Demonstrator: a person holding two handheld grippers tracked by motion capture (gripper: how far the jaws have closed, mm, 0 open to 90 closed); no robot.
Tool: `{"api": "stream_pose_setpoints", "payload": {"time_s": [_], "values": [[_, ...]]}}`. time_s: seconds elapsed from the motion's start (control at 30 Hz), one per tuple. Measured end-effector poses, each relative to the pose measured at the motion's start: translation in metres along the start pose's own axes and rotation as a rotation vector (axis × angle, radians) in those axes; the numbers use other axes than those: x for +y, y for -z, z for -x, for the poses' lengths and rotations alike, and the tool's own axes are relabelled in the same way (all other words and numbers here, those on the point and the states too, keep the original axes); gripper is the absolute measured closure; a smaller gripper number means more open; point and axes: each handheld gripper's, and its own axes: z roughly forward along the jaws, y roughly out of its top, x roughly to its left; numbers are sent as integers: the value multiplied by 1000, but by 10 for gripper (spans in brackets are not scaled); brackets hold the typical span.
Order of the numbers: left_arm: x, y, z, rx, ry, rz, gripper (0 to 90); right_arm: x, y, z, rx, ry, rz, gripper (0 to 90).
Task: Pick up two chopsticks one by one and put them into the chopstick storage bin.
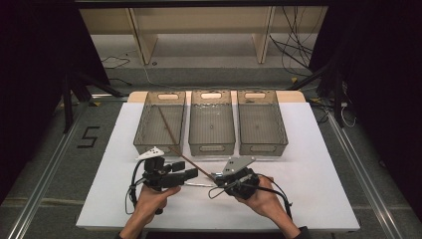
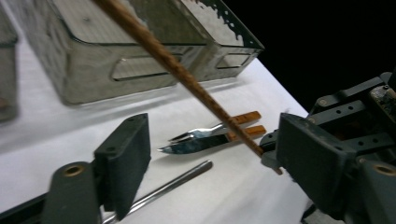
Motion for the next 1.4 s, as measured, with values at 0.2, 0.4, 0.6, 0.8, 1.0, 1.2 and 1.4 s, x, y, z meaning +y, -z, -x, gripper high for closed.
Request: {"api": "stream_pose_setpoints", "payload": {"time_s": [0.2, 0.4, 0.6, 0.8, 1.0, 1.2, 1.4], "values": [[-3, -4, 2, -75, 25, 8, 406, 1, -2, -5, 6, 9, 17, 852], [-6, -9, 2, -127, 41, 3, 540, 2, -5, -10, 10, 18, 27, 852], [-7, -11, 2, -154, 53, 0, 635, 3, -4, -12, 12, 18, 35, 852], [-8, -11, 1, -172, 75, -1, 724, 3, -3, -13, 17, 27, 40, 852], [-7, -10, -2, -218, 110, 7, 819, 4, -2, -14, 25, 22, 57, 851], [-5, -7, -2, -236, 116, 10, 843, 4, 1, -13, 38, 24, 67, 835], [6, 6, -6, -191, 76, 21, 845, 2, 16, -3, 48, -9, 91, 684]]}}
